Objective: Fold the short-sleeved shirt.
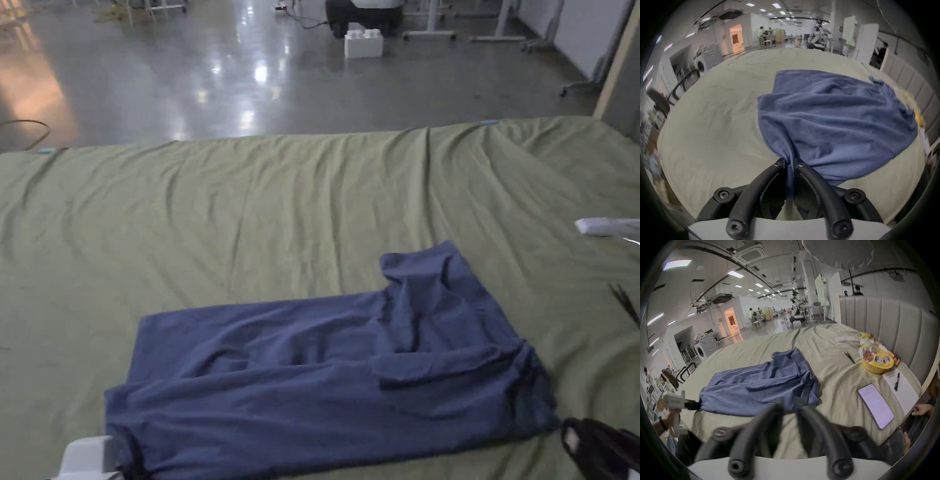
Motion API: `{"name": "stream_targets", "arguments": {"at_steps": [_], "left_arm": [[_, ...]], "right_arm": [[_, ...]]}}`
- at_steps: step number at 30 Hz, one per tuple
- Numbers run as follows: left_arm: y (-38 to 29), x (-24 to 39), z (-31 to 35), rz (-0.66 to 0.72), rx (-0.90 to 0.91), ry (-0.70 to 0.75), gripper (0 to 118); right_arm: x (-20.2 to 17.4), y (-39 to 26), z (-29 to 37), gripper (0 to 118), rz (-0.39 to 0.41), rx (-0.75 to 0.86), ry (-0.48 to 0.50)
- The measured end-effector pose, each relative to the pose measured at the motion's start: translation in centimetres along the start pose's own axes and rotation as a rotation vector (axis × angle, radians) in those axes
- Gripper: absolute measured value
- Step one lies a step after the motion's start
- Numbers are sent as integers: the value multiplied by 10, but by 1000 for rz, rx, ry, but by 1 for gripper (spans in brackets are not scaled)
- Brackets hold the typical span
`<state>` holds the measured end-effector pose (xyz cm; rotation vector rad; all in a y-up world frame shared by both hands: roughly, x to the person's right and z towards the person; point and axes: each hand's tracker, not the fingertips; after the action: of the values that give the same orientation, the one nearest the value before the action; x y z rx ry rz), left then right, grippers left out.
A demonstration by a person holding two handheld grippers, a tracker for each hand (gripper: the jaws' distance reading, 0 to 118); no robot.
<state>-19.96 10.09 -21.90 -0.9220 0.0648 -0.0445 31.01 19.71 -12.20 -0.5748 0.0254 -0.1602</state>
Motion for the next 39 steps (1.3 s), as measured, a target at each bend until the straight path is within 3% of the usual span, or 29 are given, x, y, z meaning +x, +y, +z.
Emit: {"name": "stream_targets", "arguments": {"at_steps": [2, 3, 6, 7, 8, 9, 10, 11, 12, 15, 17, 19, 21, 24, 26, 29, 32, 33, 34, 36, 39], "left_arm": [[-2, 13, -5, -107, -18, 37, 9], [-1, 13, -8, -123, -32, 34, 9], [6, -4, -11, -13, -63, -39, 9], [6, -7, -11, 8, -64, -54, 9], [8, -12, -11, 7, -60, -58, 9], [6, -13, -11, 4, -57, -58, 9], [4, -11, -11, -6, -51, -52, 9], [3, -9, -10, -12, -47, -49, 9], [3, -8, -12, -20, -45, -44, 9], [12, -15, -13, -35, -84, -66, 9], [23, -30, -3, 39, -105, -120, 8], [19, -36, 34, 65, 65, -18, 8], [19, -37, 61, 30, 48, -51, 8], [5, -36, 83, -47, 54, -46, 8], [-14, -35, 98, -106, 39, -28, 8], [-43, -38, 105, -94, -13, -38, 8], [-63, -40, 101, -66, -42, -56, 9], [-70, -40, 95, -38, -42, -64, 20], [-74, -41, 91, -25, -52, -61, 38], [-74, -44, 90, -6, -49, -26, 84], [-67, -53, 119, 61, 108, -77, 84]], "right_arm": [[12, 8, -51, 77, -19, -89, -28], [21, 8, -74, 82, -29, -109, -54], [39, 6, -142, 78, -66, -200, -118], [45, 2, -155, 69, -65, -230, -128], [46, -4, -169, 44, -61, -259, -146], [44, -13, -174, 27, -49, -301, -113], [38, -21, -177, 22, -26, -322, -114], [29, -22, -166, 11, 53, -231, -174], [20, -17, -160, 10, 88, -247, -198], [15, -12, -160, 8, 92, -279, -199], [17, -5, -147, 7, 18, -264, -220], [13, 3, -121, 7, 47, -199, -255], [9, 4, -94, 7, 76, -186, -261], [-1, -7, -57, 7, 125, -186, -288], [-2, -19, -31, 7, 106, -212, -283], [-6, -48, 1, 7, 83, -252, -277], [-8, -75, 7, 8, 119, -297, -271], [-6, -83, 4, 11, 119, -293, -260], [-5, -87, 1, 24, 133, -293, -250], [-1, -88, -4, 72, 217, -325, -284], [8, -69, 16, 70, 155, -215, -241]]}}
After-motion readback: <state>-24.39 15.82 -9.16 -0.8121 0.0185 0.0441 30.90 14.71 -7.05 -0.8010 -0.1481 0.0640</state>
